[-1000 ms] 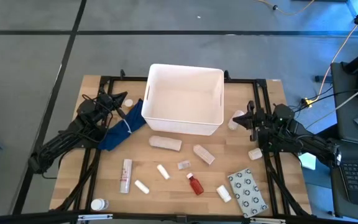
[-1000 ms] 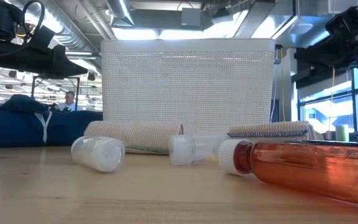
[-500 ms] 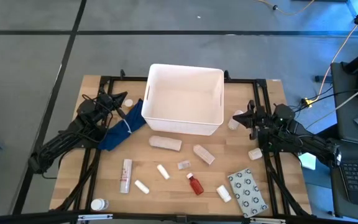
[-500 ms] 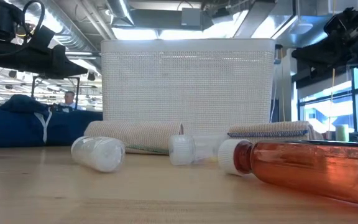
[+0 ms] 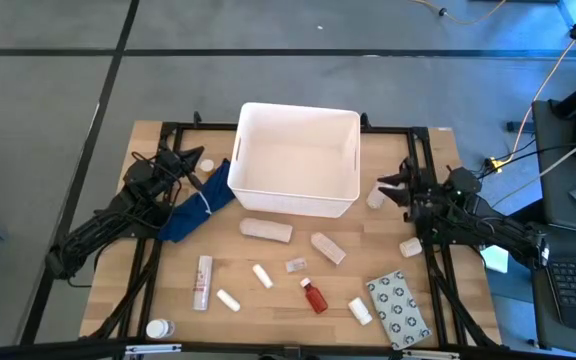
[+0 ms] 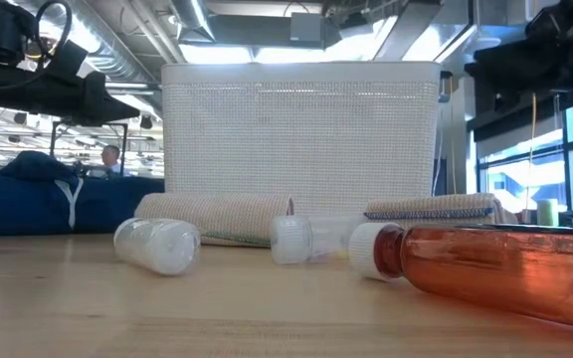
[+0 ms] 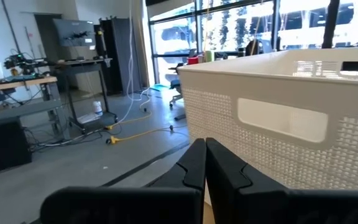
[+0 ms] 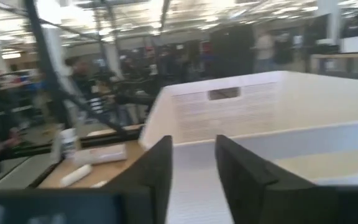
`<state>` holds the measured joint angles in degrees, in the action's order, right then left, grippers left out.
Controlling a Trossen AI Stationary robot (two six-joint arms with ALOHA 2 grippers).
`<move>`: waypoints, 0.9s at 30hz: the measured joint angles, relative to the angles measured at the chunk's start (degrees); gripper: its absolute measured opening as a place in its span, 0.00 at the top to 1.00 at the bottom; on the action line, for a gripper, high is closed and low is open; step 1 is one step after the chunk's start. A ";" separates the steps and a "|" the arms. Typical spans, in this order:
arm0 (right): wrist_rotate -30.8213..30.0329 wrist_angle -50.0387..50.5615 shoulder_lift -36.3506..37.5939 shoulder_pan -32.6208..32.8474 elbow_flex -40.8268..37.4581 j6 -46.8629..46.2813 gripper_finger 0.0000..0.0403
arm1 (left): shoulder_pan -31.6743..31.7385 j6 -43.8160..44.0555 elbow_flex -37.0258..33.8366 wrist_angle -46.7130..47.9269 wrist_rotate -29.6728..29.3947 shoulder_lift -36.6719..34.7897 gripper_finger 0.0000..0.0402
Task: Pick & place medical supplies in basket/bin
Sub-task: Put the orange pill bottle into the white bin
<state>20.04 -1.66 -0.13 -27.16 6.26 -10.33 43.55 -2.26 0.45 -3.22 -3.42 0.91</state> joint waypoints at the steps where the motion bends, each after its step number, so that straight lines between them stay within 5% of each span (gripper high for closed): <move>1: -1.35 0.09 0.00 0.00 0.00 0.02 0.60 | 0.00 0.02 0.01 0.00 -0.60 -0.01 0.99; 8: -5.43 0.16 0.01 0.00 0.00 0.04 0.45 | -0.06 1.81 1.70 -0.19 -1.55 0.00 0.96; 18: -5.43 1.97 0.01 0.02 0.00 -1.70 0.43 | -0.04 1.49 2.53 -14.43 -4.33 -0.02 0.85; 27: -5.43 4.53 -0.01 0.02 -0.02 -2.89 0.43 | -0.04 8.67 2.54 -12.00 6.08 0.00 0.66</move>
<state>14.61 2.87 -0.14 -27.14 6.24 -13.21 43.51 6.41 2.98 -15.23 2.66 0.91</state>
